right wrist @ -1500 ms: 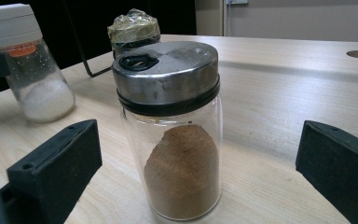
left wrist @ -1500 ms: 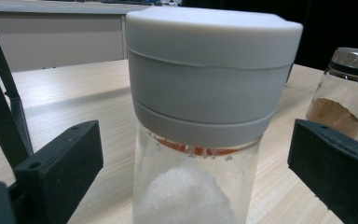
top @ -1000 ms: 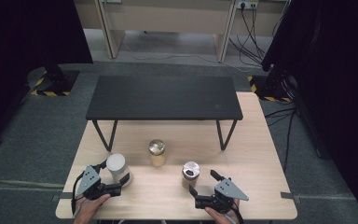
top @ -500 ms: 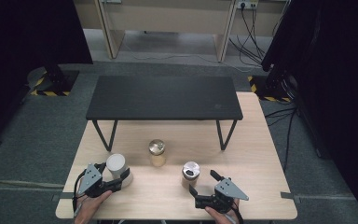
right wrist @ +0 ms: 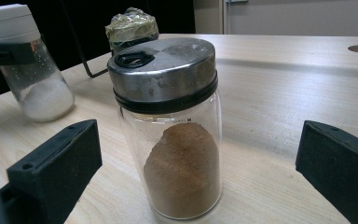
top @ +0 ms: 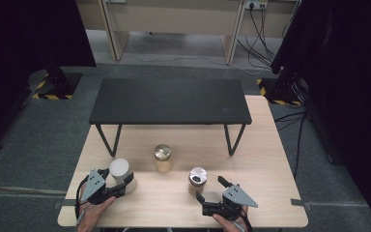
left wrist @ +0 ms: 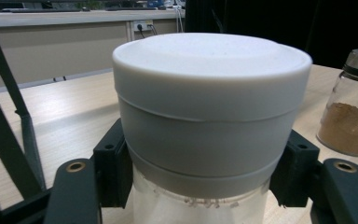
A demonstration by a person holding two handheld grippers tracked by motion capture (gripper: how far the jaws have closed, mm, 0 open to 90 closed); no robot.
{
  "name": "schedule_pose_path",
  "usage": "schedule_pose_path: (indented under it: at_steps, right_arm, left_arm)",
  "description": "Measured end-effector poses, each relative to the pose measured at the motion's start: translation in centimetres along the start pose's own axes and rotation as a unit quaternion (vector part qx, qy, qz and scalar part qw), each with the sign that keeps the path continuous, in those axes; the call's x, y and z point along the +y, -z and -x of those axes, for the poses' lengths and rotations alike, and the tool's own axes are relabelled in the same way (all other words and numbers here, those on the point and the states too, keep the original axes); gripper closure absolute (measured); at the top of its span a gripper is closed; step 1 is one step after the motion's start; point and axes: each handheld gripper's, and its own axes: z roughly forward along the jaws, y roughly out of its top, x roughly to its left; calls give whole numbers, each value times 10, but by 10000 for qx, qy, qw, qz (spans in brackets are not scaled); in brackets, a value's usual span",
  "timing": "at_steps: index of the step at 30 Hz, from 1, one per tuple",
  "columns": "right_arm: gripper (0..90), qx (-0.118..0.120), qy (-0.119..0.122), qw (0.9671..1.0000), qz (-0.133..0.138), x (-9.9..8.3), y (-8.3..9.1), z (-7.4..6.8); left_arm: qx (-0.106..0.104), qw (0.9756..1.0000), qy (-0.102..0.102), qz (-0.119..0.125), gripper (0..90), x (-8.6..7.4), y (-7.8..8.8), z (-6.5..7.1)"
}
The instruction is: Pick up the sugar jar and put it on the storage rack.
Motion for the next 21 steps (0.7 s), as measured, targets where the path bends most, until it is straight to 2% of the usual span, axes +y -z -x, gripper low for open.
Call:
schedule_pose_path:
  at_steps: [5,21]
  right_arm:
    - [3,-4,-11,10000,0,0,0,0]
    - [3,-5,-16,10000,16,0,0,0]
  left_arm:
    - [-73,9999,143,64,351,7,4,0]
    - [-137,9996,243,6,352,14,8,2]
